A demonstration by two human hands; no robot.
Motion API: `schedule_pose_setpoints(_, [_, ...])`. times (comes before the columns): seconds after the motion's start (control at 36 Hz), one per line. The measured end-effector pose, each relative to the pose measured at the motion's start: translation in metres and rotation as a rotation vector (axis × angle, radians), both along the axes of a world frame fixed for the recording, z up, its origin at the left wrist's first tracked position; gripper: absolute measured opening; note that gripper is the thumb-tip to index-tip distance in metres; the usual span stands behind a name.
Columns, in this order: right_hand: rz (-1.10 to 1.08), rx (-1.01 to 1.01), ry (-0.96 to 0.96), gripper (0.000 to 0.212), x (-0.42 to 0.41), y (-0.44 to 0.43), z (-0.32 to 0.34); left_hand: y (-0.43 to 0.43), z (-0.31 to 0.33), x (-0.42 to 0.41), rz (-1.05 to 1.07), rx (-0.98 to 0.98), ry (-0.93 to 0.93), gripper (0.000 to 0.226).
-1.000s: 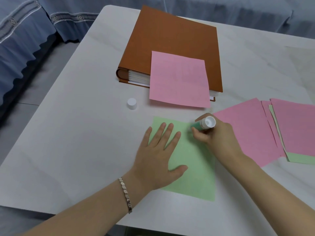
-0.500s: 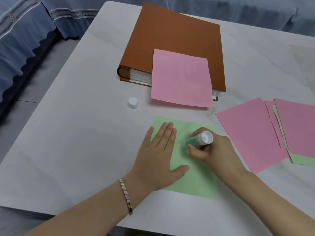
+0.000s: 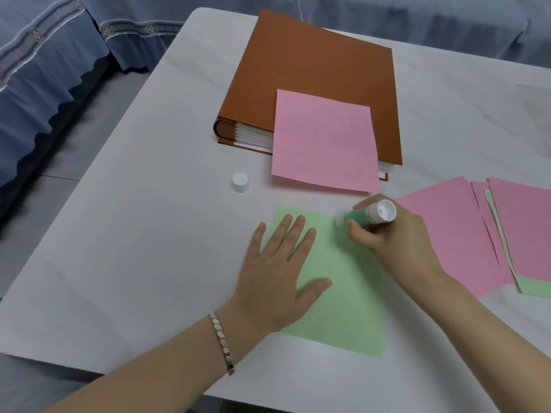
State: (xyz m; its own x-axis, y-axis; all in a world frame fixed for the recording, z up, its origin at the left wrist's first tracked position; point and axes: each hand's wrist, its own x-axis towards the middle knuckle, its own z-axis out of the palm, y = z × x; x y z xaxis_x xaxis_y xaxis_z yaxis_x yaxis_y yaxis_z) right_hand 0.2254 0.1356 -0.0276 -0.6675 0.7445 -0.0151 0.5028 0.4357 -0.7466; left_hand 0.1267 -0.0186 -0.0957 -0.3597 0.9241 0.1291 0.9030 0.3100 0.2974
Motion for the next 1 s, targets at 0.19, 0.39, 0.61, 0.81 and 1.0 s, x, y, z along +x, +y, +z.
schedule_pose_setpoints(0.19, [0.089, -0.11, -0.038, 0.014, 0.017, -0.025, -0.001, -0.002, -0.004, -0.007, -0.012, 0.033, 0.073, 0.07])
schedule_pose_setpoints(0.39, [0.162, -0.145, -0.072, 0.014, 0.009, -0.026, -0.009, -0.001, -0.005, -0.005, 0.001, 0.034, 0.074, 0.076])
schedule_pose_setpoints(0.61, [0.083, -0.098, -0.011, 0.017, -0.012, -0.013, -0.015, -0.002, -0.005, -0.006, 0.012, 0.018, 0.066, 0.076])
schedule_pose_setpoints(0.81, [-0.003, -0.028, 0.029, 0.018, -0.017, -0.002, -0.005, -0.001, -0.003, -0.005, 0.028, 0.008, 0.061, 0.079])
schedule_pose_setpoints(1.0, [0.211, -0.1, -0.088, 0.011, 0.002, -0.03, 0.005, -0.001, -0.003, -0.005, 0.046, -0.006, 0.048, 0.085])
